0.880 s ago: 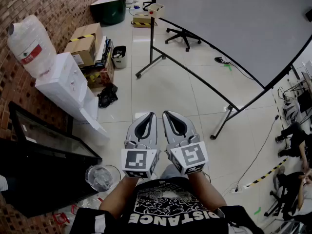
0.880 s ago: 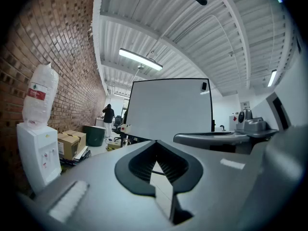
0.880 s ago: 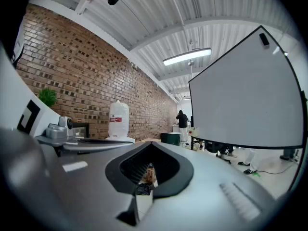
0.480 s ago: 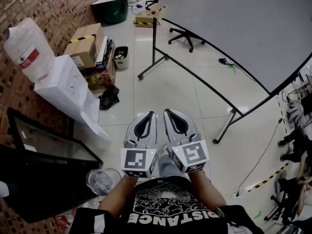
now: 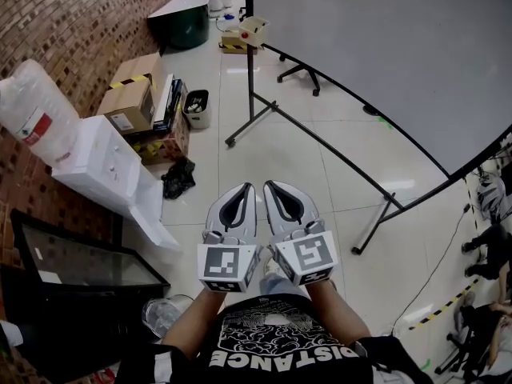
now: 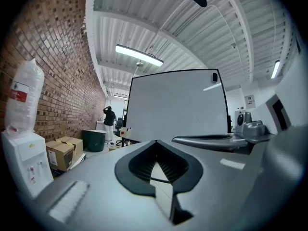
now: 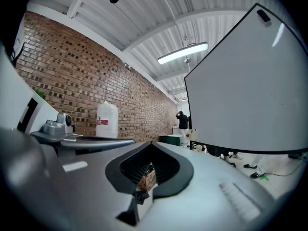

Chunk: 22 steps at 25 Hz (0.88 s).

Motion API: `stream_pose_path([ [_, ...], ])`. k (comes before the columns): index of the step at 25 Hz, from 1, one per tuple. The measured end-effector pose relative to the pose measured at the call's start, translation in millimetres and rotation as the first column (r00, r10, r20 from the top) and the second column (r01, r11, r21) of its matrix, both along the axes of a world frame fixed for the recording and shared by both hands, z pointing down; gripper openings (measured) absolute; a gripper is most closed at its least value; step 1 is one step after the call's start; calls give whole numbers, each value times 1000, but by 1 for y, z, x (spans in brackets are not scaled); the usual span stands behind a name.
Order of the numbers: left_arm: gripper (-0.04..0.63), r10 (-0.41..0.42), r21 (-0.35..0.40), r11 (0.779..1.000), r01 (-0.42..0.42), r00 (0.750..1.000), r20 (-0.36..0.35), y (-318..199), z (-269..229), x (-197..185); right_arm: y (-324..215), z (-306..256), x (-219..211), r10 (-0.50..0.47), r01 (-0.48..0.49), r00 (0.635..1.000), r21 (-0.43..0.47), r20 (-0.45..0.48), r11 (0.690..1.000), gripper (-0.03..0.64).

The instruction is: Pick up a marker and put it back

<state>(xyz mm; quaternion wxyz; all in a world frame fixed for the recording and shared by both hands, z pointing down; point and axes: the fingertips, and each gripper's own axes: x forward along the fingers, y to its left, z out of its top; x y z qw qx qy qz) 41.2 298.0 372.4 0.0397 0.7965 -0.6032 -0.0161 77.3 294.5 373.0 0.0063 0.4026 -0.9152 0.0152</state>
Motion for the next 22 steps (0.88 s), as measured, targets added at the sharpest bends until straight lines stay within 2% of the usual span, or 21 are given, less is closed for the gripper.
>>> stream_pose_path([
  [5, 6, 3, -29, 1000, -2, 1000, 15, -52, -2, 17, -50, -1, 16, 0, 0, 1000, -11, 10, 1000, 0],
  [9, 6, 19, -15, 1000, -19, 999, 30, -85, 1, 28, -85, -1, 27, -5, 5, 1000, -17, 17, 1000, 0],
  [17, 6, -10, -31, 999, 11, 999, 36, -138, 0, 35, -135, -1, 30, -37, 38, 999, -21, 31, 999, 0],
  [22, 6, -22, -14, 1000, 22, 999, 39, -164, 4, 31, -162, -2, 27, -49, 50, 998, -17, 33, 999, 0],
])
